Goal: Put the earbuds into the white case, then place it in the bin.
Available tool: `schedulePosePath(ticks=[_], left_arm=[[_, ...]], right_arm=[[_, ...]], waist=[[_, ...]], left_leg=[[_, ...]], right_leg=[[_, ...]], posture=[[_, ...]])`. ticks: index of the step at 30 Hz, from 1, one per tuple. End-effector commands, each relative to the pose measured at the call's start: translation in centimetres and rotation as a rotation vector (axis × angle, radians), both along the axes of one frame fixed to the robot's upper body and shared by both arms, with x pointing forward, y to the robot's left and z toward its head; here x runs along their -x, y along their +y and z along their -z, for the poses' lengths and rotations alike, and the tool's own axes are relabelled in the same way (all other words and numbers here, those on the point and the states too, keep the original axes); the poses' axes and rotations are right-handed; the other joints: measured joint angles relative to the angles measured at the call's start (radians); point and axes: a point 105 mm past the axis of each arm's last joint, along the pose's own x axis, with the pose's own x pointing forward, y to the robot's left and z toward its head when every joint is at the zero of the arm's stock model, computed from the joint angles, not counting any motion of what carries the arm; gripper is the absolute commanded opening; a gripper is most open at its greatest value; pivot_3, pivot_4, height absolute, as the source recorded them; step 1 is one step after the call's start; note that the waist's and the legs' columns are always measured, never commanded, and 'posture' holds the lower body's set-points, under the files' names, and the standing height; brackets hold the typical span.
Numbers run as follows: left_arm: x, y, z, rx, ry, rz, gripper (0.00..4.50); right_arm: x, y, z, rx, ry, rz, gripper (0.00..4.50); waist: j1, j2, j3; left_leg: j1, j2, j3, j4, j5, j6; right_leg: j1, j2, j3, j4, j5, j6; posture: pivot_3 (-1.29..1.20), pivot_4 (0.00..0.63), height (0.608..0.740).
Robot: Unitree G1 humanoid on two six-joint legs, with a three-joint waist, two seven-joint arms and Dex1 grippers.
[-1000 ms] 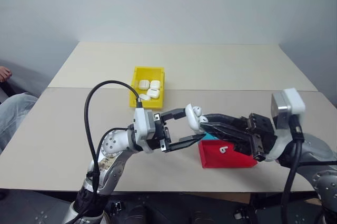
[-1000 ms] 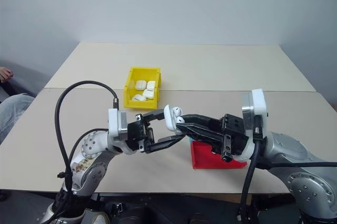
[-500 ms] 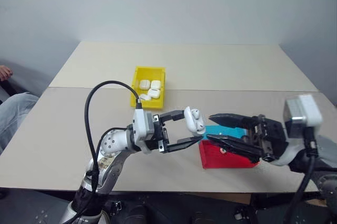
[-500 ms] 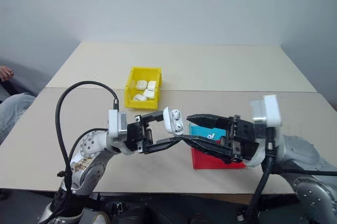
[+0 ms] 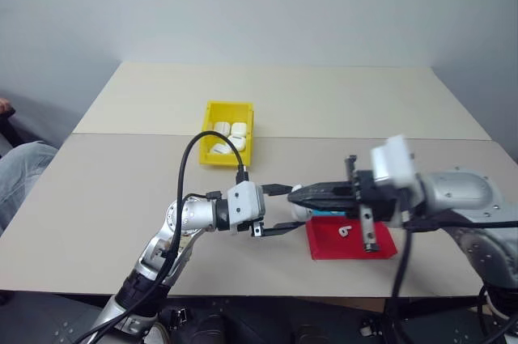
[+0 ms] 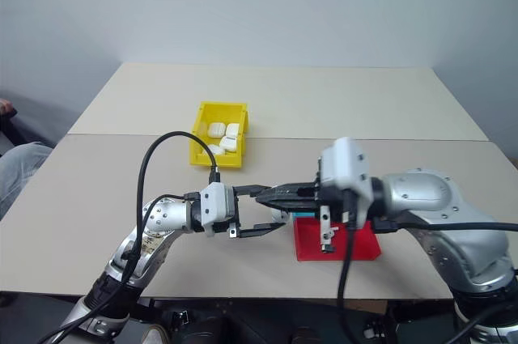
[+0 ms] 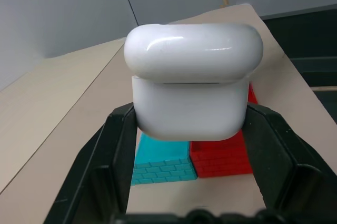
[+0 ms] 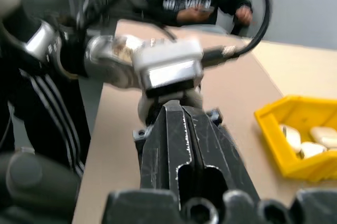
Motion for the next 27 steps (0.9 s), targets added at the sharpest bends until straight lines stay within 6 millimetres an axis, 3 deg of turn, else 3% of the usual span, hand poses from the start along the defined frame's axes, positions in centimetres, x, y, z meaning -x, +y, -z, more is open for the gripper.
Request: schedulePosePath(ticks=[1, 6, 13, 18, 22, 27], left_arm=[[0.7, 0.1, -1.7, 0.042, -0.059, 0.021, 2.73], [1.2, 0.4, -2.5, 0.087, -0.064, 0.030, 2.73], [1.5, 1.0, -3.3, 0.133, -0.069, 0.017, 2.73], [0.6, 1.5, -3.5, 0.155, -0.082, -0.036, 2.73], [-3.1, 2.5, -4.6, 0.176, -0.127, -0.288, 2.73], [-11.5, 5.4, -7.1, 0.171, -0.178, -0.834, 2.73]], right_arm=[[0.0, 0.6, -0.1, 0.030, -0.108, -0.010, 0.02], [-0.7, -0.1, 0.9, 0.075, -0.111, 0.039, 0.02], [-1.0, -1.9, 0.9, 0.091, -0.116, 0.103, 0.02], [-1.0, -2.1, -0.7, 0.001, -0.131, 0.113, 0.02], [-1.9, -2.9, -2.8, -0.110, -0.146, 0.167, 0.02], [-2.9, -3.9, -2.2, -0.094, -0.142, 0.242, 0.02]], waist=[[0.001, 0.000, 0.000], [0.002, 0.000, 0.000], [0.007, 0.000, 0.000], [0.007, 0.000, 0.000], [0.009, 0.000, 0.000], [0.015, 0.000, 0.000]], left_leg=[[0.000, 0.000, 0.000, 0.000, 0.000, 0.000], [-0.001, 0.000, 0.000, 0.000, 0.000, 0.000], [-0.001, 0.000, 0.000, 0.001, 0.000, 0.000], [0.000, 0.000, 0.000, 0.001, 0.000, 0.000], [0.000, 0.000, -0.001, 0.002, 0.000, 0.000], [-0.001, -0.001, -0.004, 0.007, 0.000, 0.000]], right_leg=[[0.000, 0.000, 0.000, 0.000, 0.000, 0.000], [-0.001, 0.000, 0.000, 0.001, 0.000, 0.000], [0.000, 0.000, 0.000, 0.001, 0.000, 0.000], [0.000, 0.000, 0.000, 0.001, 0.000, 0.000], [0.000, 0.000, 0.000, 0.003, 0.000, 0.000], [0.003, 0.000, -0.004, 0.005, 0.000, 0.001]], posture=[[0.00, 0.150, 0.740], [0.00, 0.150, 0.740], [0.00, 0.150, 0.740], [0.00, 0.150, 0.740], [0.00, 0.150, 0.740], [0.00, 0.150, 0.740]])
